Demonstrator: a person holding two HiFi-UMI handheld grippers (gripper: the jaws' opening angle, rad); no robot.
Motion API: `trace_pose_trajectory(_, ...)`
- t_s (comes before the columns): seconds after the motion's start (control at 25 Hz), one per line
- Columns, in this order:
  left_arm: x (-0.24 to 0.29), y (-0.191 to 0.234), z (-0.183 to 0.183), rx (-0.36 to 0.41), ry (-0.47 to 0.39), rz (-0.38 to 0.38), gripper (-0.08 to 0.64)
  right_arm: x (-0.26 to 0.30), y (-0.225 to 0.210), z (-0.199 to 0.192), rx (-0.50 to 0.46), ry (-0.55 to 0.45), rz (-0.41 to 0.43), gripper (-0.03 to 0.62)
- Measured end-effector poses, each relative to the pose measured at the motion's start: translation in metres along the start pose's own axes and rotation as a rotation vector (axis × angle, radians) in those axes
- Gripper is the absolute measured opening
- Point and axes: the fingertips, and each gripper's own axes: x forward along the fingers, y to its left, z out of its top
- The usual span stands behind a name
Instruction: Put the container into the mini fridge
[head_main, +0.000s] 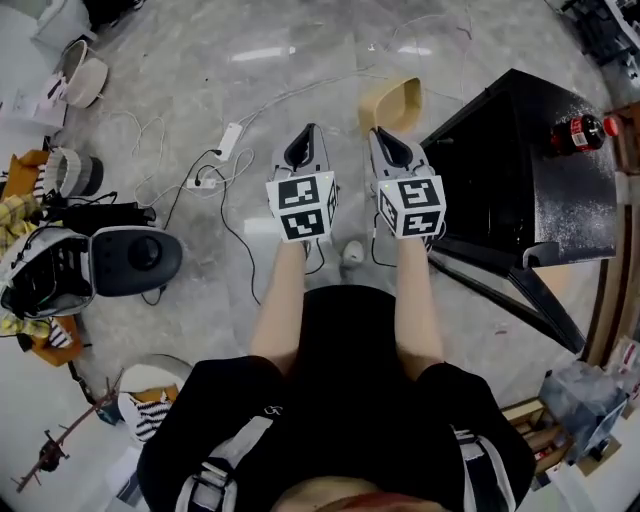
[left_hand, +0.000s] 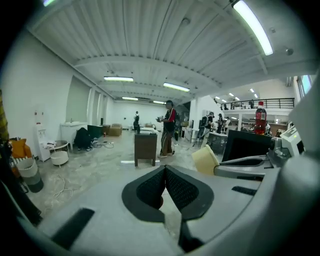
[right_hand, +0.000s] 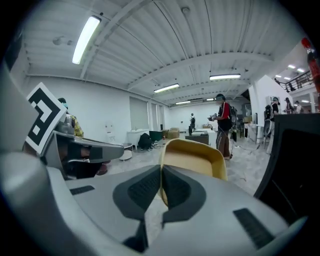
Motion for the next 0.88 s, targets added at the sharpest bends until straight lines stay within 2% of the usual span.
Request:
trace_pose_trajectory(0.24, 0.022, 0.020, -0.051, -0.017, 0.158, -0.023, 0.005, -0.002, -0.005, -0.072, 0.059, 0.170, -0.085, 0.017)
trace_pose_trajectory(0.36, 0.037, 0.009, -0.072, -0.002, 0.207, -0.051, 0.006, -0.008, -0.022, -0.109, 0.088, 0.246, -0.138, 0.017)
trace_pose_trajectory(0.48, 0.045, -0.013, -0.090, 0.032, 0.249, -0.115, 0.005, -0.022, -0.041, -0.145, 0.111, 0.323, -0.210, 0.017)
trace_pose_trajectory(0.68, 0.052, -0.046, -0.108, 0.088, 0.294, -0.200, 0.005, -0.045, -0.079, -0.195, 0.094, 0.439, -0.299, 0.017)
trace_pose_trajectory(0.88, 0.054, -0.057, -0.120, 0.143, 0.328, -0.240, 0.005, -0.061, -0.121, -0.229, 0.046, 0.527, -0.376, 0.017)
